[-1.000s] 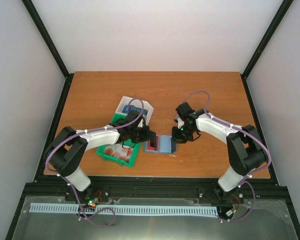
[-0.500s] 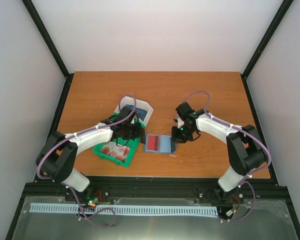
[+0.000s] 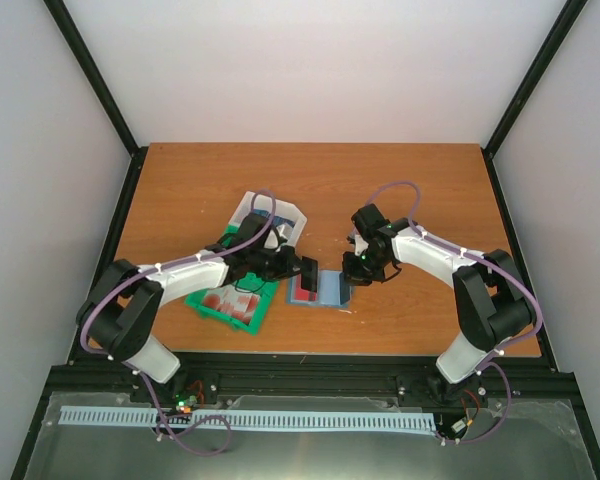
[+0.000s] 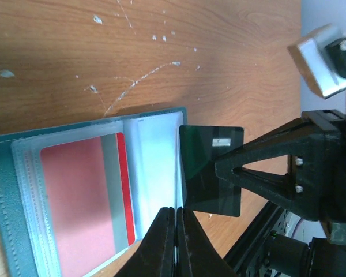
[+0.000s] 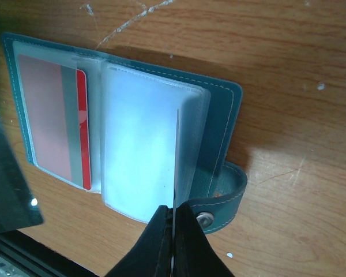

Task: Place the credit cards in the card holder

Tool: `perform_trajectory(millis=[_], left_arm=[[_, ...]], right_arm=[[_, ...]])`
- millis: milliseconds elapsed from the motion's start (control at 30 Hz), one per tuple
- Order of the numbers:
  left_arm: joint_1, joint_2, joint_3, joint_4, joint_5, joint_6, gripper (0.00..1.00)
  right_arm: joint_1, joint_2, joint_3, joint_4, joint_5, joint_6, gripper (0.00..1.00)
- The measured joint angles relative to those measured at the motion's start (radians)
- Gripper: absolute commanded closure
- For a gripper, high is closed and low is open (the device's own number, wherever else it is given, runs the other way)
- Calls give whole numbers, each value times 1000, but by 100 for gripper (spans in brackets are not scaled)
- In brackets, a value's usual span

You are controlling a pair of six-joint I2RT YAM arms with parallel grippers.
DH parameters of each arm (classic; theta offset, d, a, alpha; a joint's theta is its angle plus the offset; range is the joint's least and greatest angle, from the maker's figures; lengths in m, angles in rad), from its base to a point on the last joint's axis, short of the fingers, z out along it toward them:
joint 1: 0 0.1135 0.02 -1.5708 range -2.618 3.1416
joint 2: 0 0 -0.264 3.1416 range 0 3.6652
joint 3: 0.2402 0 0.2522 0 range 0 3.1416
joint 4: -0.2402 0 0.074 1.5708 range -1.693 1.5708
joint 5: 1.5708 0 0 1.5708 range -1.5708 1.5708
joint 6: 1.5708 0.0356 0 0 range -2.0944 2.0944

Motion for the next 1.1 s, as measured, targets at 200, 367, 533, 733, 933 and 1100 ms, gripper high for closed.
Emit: perform_trajectory(millis=[200, 367, 533, 733, 933, 1100], left_arm=[[-31, 76, 11, 19, -9, -2, 99], [-52, 117, 23, 38, -28, -11, 99], [-62, 138, 23, 76, -47, -52, 99], [-70, 158, 21, 95, -87, -91, 99], [-77, 162, 19, 82, -135, -98, 99], [-77, 162, 19, 82, -137, -98, 99]], right_arm=[[0, 0, 0, -3, 27, 5, 97], [0, 0, 0, -7, 39, 4, 97], [0, 0, 0, -7, 44, 4, 97], [0, 0, 0, -7, 43, 4, 97], [0, 0, 0, -7, 43, 4, 97], [0, 0, 0, -7, 43, 4, 97]])
